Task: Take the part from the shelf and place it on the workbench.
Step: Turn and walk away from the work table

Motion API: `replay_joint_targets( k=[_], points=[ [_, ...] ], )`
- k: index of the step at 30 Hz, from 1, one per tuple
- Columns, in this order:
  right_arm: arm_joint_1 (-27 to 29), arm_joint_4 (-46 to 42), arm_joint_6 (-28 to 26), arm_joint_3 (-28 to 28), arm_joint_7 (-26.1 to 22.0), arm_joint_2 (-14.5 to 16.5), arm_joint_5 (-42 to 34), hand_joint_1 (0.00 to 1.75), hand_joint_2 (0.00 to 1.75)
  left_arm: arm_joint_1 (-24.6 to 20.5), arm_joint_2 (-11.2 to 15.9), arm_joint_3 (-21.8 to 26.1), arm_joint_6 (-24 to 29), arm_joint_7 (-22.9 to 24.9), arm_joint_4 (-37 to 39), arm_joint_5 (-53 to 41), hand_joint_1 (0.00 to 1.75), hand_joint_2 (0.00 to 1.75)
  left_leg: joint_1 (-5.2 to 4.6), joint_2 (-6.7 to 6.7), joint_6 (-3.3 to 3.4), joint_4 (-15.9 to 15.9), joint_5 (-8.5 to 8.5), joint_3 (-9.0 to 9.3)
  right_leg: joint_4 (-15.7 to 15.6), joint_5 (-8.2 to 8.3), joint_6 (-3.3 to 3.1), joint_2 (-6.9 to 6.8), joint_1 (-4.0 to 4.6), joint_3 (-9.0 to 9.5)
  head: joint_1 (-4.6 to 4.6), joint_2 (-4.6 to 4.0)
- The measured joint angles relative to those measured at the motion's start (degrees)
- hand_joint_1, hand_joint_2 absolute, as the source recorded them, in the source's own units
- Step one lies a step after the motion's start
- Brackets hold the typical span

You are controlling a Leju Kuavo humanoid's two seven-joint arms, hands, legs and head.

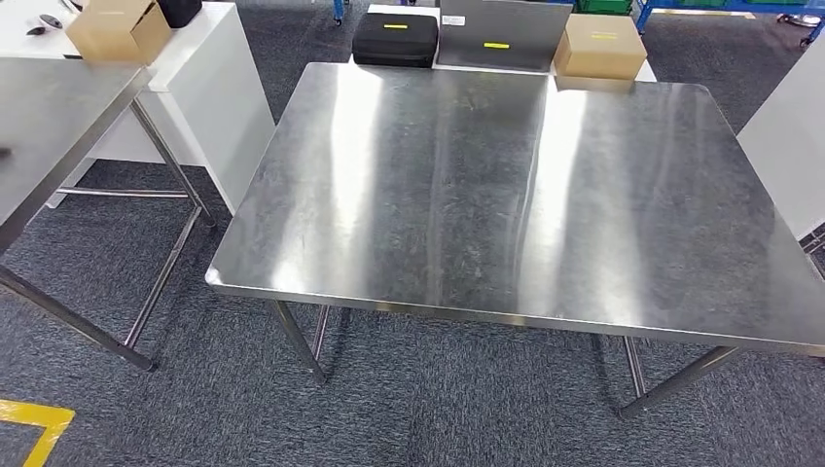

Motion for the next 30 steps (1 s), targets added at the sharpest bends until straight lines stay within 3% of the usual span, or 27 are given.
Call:
replay_joint_targets(
  k=[3,4,5,6,7,9,11,13,15,17,19,20,21,22,23,24,26,28,30],
  points=[
    [0.08,0.08,0.21,0.24,0.38,0.11,0.09,0.00,0.00,0.23,0.03,0.01,0.01,0.09,0.01,-0.12,0.00,0.00,1.00,-0.11,-1.69,8.59,-8.05,-2.37,0.04,1.27,-1.04,-0.27,-0.09,-1.31,-0.34,0.00],
    [0.12,0.08,0.31,0.27,0.49,0.11,0.09,0.00,0.00,0.24,0.02,0.01,0.01,0.10,0.01,-0.15,0.00,0.00,1.36,-0.10,-2.12,11.84,-9.89,-2.88,0.10,1.65,-1.01,-0.32,-0.04,-1.81,-0.34,0.00],
    [0.12,0.08,0.41,0.28,0.57,0.11,0.07,0.00,0.00,0.24,0.02,0.01,0.01,0.11,0.01,-0.16,0.00,0.00,1.71,-0.10,-2.46,13.70,-10.50,-2.67,0.18,2.03,-0.92,-0.36,-0.02,-2.25,-0.35,0.00],
    [0.12,0.08,0.51,0.29,0.61,0.11,0.05,0.00,0.00,0.23,0.01,0.01,0.01,0.11,0.01,-0.17,0.00,0.00,2.07,-0.09,-2.70,13.59,-9.99,-1.47,0.30,2.38,-0.74,-0.37,-0.05,-2.69,-0.36,0.00],
    [0.12,0.08,0.60,0.31,0.64,0.11,0.05,0.00,0.00,0.21,0.01,0.01,0.02,0.12,0.01,-0.17,0.00,0.00,2.40,-0.09,-2.89,11.46,-8.76,0.74,0.44,2.71,-0.53,-0.35,-0.09,-3.11,-0.36,0.00],
    [0.09,0.08,0.75,0.34,0.68,0.11,0.14,0.00,0.00,0.09,0.00,0.01,0.03,0.13,0.01,-0.15,0.00,0.00,2.76,-0.19,-3.05,3.62,-6.73,6.73,0.75,3.26,0.04,-0.30,-0.11,-3.77,-0.38,0.00],
    [0.00,0.09,0.82,0.41,0.73,0.15,0.36,0.00,0.00,-0.01,-0.02,0.03,0.03,0.11,0.01,-0.08,0.00,0.00,2.56,-0.38,-2.74,-1.40,-6.40,9.93,0.91,3.86,0.88,-0.29,-0.03,-4.20,-0.34,0.00],
    [-0.03,0.10,0.79,0.52,0.82,0.28,0.59,0.00,0.00,0.04,0.03,0.16,0.01,0.09,0.01,0.02,0.00,0.00,2.07,-0.41,-1.92,-2.06,-6.14,9.75,0.85,4.52,1.93,-0.30,-0.03,-4.56,-0.27,0.00],
    [0.01,0.11,0.77,0.66,0.93,0.36,0.71,0.00,0.00,0.07,0.08,0.30,-0.01,0.08,0.01,0.07,0.00,0.00,1.82,-0.08,-0.51,-2.39,-5.19,8.95,1.96,3.55,2.29,-0.26,-0.11,-5.41,-0.22,0.00],
    [0.03,0.13,0.77,0.79,1.00,0.41,0.74,0.00,0.00,0.05,0.12,0.36,-0.01,0.08,0.01,0.09,0.00,0.00,1.62,0.23,0.86,-2.66,-4.02,7.68,6.68,-0.59,1.55,-0.19,-0.13,-7.35,-0.02,0.00],
    [0.04,0.15,0.77,0.94,1.03,0.54,0.81,0.00,0.00,0.06,0.17,0.44,0.01,0.08,0.01,0.10,0.00,0.00,1.20,0.36,1.43,-2.61,-2.87,6.12,13.79,-4.94,1.07,-0.16,-0.10,-9.29,0.16,0.00],
    [0.04,0.16,0.77,1.05,1.03,0.57,0.86,0.00,0.00,0.07,0.18,0.51,0.01,0.09,0.01,0.11,0.00,0.00,0.99,0.45,1.47,-2.57,-2.28,5.31,16.22,-5.67,1.29,-0.15,-0.08,-9.46,0.15,0.00],
    [0.04,0.17,0.77,1.16,1.03,0.58,0.96,0.00,0.00,0.09,0.18,0.62,0.01,0.10,0.01,0.16,0.00,0.00,0.80,0.53,1.49,-2.50,-1.68,4.51,17.01,-5.27,1.75,-0.15,-0.04,-8.81,0.15,0.00],
    [0.04,0.17,0.77,1.26,1.03,0.56,1.09,0.00,0.00,0.10,0.17,0.72,0.01,0.11,0.01,0.26,0.00,0.00,0.67,0.58,1.43,-2.40,-1.13,3.73,15.63,-3.97,2.29,-0.15,0.02,-7.13,0.15,0.00],
    [0.02,0.17,0.78,1.35,1.03,0.54,1.30,0.00,0.00,0.10,0.16,0.81,0.04,0.13,0.01,0.41,0.00,0.00,0.58,0.59,1.33,-2.22,-0.62,3.00,12.37,-2.53,2.68,-0.15,0.12,-4.47,0.14,0.00],
    [-0.05,0.17,0.86,1.47,1.03,0.50,1.55,0.00,0.00,0.10,0.16,0.90,0.13,0.14,0.01,0.61,0.00,0.00,0.50,0.59,1.15,-1.97,-0.16,2.36,7.83,-1.90,2.67,-0.15,0.26,-1.38,0.15,0.00],
    [-0.17,0.17,1.27,1.80,1.01,0.36,2.08,0.00,0.00,0.10,0.16,1.16,0.41,0.14,0.01,1.02,0.00,0.00,0.40,0.62,0.65,-1.56,0.65,1.66,0.51,-2.04,1.82,-0.12,0.78,3.23,0.06,0.00],
    [-0.18,0.17,1.93,2.14,0.99,0.24,2.49,0.00,0.00,0.11,0.15,1.54,0.68,0.12,0.01,1.24,0.00,0.00,0.42,0.68,0.08,-1.46,1.45,1.52,-1.26,-2.27,0.79,-0.09,1.27,3.90,0.09,0.00],
    [-0.12,0.21,2.70,2.47,0.99,0.20,2.71,0.00,0.00,0.23,0.18,1.83,0.87,0.00,0.01,1.28,0.00,0.00,0.65,0.48,-0.56,-0.79,0.83,1.14,-1.16,-1.43,-0.22,-0.24,0.83,3.15,0.16,0.00]
  ],
)
